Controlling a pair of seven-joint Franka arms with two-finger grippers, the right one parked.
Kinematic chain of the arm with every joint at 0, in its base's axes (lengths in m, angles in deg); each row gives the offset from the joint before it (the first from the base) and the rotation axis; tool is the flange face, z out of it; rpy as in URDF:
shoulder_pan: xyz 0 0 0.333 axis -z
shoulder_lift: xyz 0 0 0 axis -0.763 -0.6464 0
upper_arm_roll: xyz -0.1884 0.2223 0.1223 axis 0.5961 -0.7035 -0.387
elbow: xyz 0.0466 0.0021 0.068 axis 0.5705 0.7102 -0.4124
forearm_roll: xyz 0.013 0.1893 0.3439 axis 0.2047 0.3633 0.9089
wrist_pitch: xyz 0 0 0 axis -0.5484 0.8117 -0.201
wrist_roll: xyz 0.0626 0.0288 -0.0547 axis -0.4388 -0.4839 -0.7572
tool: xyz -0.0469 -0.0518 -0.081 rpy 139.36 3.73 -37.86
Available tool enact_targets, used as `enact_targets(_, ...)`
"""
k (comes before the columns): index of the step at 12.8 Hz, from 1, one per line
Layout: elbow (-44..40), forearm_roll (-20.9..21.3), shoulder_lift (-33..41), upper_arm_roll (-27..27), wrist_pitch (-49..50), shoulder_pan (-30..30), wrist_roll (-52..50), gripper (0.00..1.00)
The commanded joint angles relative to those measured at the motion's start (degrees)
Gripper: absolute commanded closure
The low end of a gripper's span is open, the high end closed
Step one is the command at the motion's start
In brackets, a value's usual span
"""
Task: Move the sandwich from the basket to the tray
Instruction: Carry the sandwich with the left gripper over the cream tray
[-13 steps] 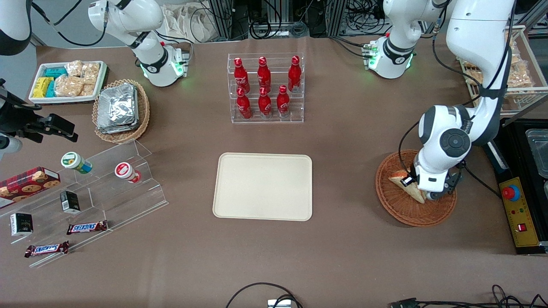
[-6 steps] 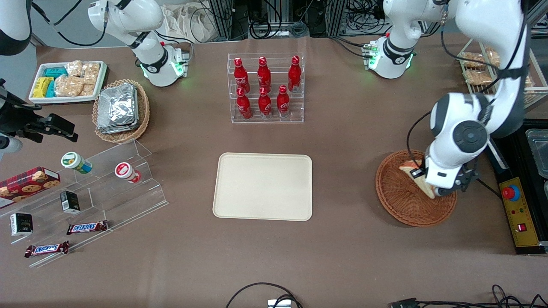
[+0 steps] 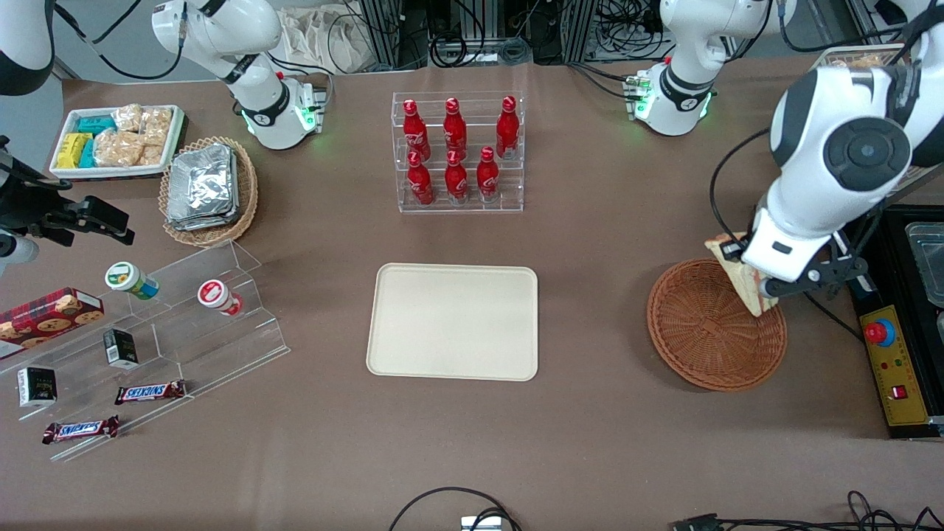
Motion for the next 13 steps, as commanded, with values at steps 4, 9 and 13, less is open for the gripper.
enact_targets(4,-13.14,-1.92,-5.92,10.89,6.91,0.53,3.6,1.0)
enact_targets(9,-13.93,-1.92,-11.09,19.68,5.43,2.1,0.27,1.0)
enact_targets(13,-13.59,-1.4,-17.59,19.87,-1.25,5.27,-0.52,1.0)
